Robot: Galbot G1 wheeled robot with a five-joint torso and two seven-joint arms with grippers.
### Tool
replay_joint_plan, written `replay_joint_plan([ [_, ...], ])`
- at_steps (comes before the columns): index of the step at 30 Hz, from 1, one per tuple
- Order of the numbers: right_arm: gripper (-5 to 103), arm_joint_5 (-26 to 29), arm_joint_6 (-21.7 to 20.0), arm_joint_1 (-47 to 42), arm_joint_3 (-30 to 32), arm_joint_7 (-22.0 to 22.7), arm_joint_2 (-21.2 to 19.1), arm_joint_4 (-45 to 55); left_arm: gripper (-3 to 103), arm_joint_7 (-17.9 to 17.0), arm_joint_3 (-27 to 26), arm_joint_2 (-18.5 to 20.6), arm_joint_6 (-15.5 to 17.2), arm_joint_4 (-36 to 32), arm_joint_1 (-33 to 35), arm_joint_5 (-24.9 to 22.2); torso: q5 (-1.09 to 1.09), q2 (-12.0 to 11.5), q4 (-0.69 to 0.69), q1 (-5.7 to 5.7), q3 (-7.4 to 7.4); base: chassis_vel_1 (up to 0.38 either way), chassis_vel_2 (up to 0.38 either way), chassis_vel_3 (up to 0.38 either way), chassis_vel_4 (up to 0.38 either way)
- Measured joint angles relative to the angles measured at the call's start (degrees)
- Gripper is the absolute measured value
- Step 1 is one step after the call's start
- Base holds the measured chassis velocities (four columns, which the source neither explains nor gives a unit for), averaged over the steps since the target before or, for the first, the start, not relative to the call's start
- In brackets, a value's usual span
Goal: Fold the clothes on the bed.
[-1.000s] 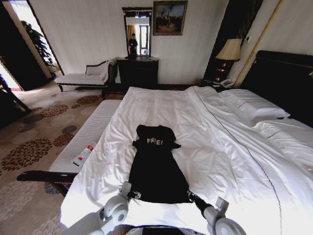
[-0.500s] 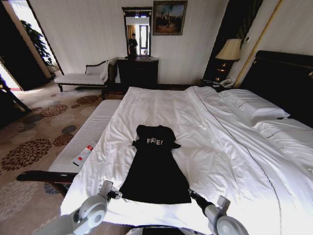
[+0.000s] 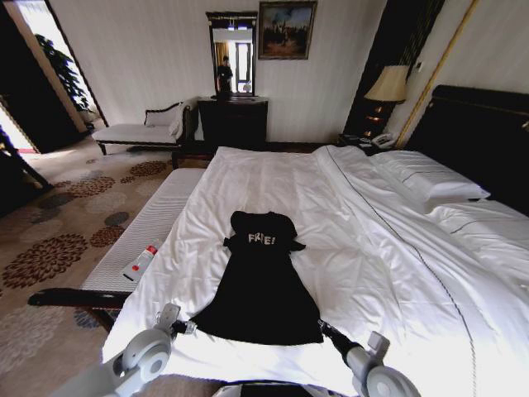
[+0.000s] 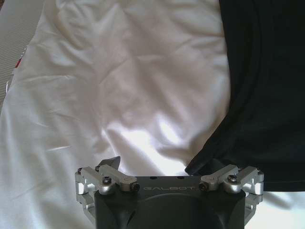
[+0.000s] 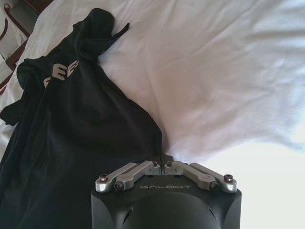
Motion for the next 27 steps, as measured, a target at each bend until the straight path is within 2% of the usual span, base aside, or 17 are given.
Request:
replay_joint_plan([
  [5,0,0.01,0.03,-0.02,-0.03,-0.02,0.02,0.01,100,0.69,0.01,0.12,-0.8,-1.63,0.28,-0.11,0.02,0.0,0.0,0.0,0.0,0.0,0.0,0.0,0.0],
  [12,0,0.12,0.05,-0.34,0.1,-0.01,0.02,0.48,102,1.89,1.51,-1.8,-0.84,0.35,0.47,1.8,0.01,0.0,0.0,0.0,0.0,0.0,0.0,0.0,0.0],
  [14,0,0.16,0.06,-0.39,0.17,-0.02,0.0,0.5,97,2.17,1.67,-1.97,-0.86,0.57,0.47,2.1,0.01,0.0,0.0,0.0,0.0,0.0,0.0,0.0,0.0],
  [18,0,0.37,0.11,-0.59,0.5,-0.02,-0.08,0.6,77,5.74,2.18,-2.93,-2.09,2.09,0.84,6.04,0.01,0.0,0.0,0.0,0.0,0.0,0.0,0.0,0.0],
  [20,0,0.38,0.12,-0.6,0.52,-0.02,-0.09,0.6,77,6.29,2.18,-3.0,-2.29,2.21,0.99,6.58,0.01,0.0,0.0,0.0,0.0,0.0,0.0,0.0,0.0],
  [23,0,0.4,0.13,-0.61,0.54,-0.01,-0.11,0.61,61,7.82,1.95,-3.07,-2.92,2.24,1.66,7.85,0.01,0.01,0.0,0.0,0.0,0.0,0.0,0.0,0.0],
  [25,0,0.4,0.13,-0.61,0.53,-0.01,-0.1,0.61,61,7.87,1.89,-3.07,-2.94,2.23,1.71,7.87,0.01,0.0,0.0,0.0,0.0,0.0,0.0,0.0,0.0],
  [27,0,0.4,0.14,-0.58,0.41,0.03,-0.08,0.61,49,8.57,1.5,-3.07,-2.97,2.34,1.86,8.24,0.01,0.0,0.0,0.0,0.0,0.0,0.0,0.0,0.0],
])
